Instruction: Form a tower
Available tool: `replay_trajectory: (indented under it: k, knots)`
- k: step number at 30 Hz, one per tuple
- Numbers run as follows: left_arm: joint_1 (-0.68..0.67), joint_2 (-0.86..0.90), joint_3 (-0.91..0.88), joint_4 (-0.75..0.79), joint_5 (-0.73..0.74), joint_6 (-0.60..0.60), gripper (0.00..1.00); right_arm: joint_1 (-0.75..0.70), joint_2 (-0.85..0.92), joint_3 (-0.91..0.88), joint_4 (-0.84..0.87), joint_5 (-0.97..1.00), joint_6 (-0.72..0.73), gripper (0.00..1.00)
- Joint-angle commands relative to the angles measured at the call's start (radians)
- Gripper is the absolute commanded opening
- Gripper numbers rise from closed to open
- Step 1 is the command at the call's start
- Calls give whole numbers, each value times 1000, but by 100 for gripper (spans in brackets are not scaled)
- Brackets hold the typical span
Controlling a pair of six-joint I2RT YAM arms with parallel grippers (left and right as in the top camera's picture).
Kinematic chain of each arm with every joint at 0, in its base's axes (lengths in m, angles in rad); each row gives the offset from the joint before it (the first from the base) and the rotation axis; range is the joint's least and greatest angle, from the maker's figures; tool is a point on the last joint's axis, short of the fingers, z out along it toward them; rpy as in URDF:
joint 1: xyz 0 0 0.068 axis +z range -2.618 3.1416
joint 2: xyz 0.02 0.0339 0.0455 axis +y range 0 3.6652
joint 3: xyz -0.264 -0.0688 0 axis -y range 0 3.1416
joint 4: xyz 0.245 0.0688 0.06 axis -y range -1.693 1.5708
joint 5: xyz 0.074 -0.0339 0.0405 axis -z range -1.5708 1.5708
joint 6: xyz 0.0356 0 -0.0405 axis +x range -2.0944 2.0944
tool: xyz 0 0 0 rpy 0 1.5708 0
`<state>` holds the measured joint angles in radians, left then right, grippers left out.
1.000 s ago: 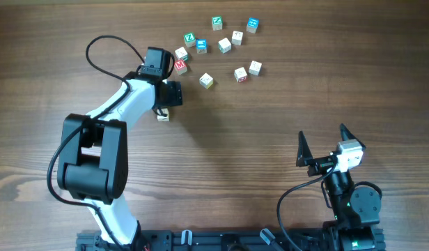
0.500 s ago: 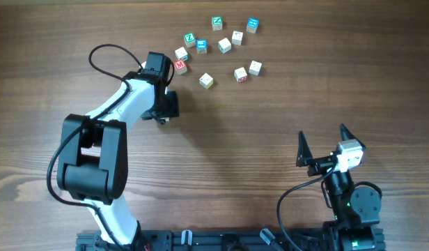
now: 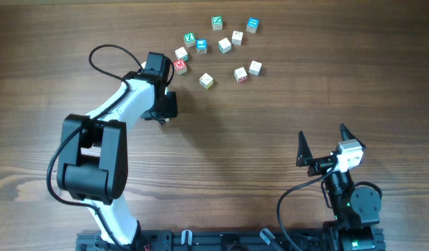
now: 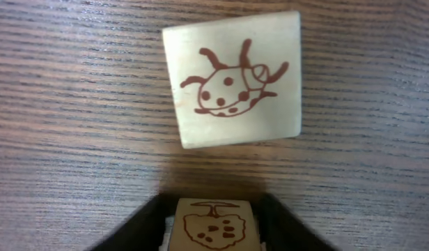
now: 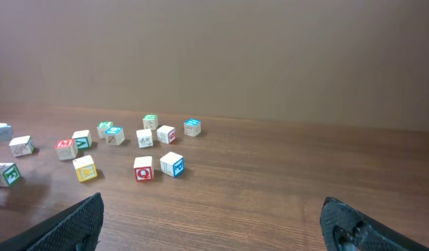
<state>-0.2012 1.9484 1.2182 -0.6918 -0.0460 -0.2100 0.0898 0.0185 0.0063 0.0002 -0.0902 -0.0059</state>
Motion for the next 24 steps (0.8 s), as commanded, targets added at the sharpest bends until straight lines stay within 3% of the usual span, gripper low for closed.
replay_trajectory:
  k: [1, 10, 24]
  knots:
    - [-5, 6, -7, -4, 35, 25, 34, -3, -2, -1, 5, -15, -13, 100]
    - [-5, 6, -7, 23, 50, 88, 33, -3, -2, -1, 5, -15, -14, 100]
    - [-5, 6, -7, 5, 49, 103, 46, -3, -2, -1, 6, -15, -14, 100]
